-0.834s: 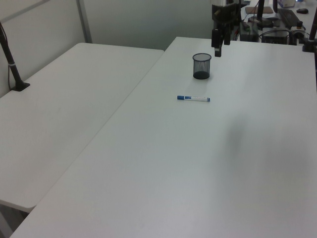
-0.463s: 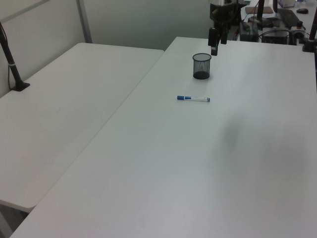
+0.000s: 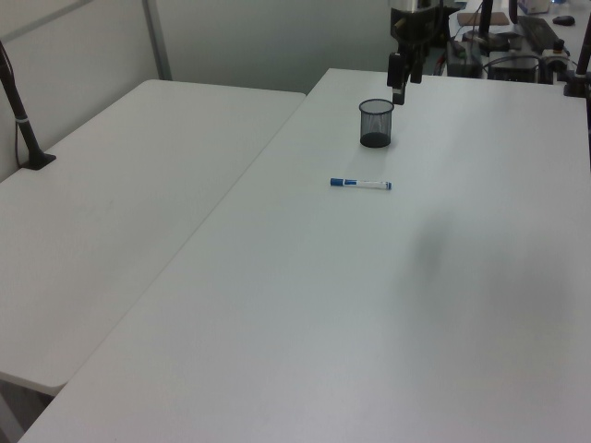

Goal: Insert the marker
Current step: 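Move the gripper down over the white blue-capped marker, then close the gripper on the marker's middle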

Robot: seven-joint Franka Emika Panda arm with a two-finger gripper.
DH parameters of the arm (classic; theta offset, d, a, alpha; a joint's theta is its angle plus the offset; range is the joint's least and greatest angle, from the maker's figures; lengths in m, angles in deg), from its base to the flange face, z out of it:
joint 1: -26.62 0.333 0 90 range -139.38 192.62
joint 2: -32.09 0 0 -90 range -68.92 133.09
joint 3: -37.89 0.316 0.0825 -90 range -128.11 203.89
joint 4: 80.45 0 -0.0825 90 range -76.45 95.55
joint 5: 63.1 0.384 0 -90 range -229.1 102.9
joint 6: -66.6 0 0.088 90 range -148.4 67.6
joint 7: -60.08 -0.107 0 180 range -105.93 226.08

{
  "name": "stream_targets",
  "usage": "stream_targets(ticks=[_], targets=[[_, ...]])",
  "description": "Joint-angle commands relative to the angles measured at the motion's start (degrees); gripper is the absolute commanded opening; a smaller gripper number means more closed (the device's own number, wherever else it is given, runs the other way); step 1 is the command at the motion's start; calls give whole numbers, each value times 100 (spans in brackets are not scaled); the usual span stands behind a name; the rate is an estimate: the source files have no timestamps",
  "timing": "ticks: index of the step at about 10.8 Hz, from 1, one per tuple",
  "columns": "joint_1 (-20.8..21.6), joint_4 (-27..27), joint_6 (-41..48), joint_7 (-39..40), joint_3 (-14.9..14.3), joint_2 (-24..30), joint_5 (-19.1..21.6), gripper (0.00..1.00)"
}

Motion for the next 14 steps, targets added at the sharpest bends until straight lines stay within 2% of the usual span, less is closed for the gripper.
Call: stream_targets(ticks=[1,6,8,9,12,14], targets=[[-17,67,-915,536,-44,-517,-18,100],[-482,-3,-1953,853,-53,-1291,-36,100],[-623,-38,-2270,1055,-62,-1590,-88,92],[-632,-38,-2471,1047,-53,-1766,-254,88],[-606,-64,-2797,994,-53,-2170,-335,69],[-597,-65,-3402,776,-53,-2390,-335,64]])
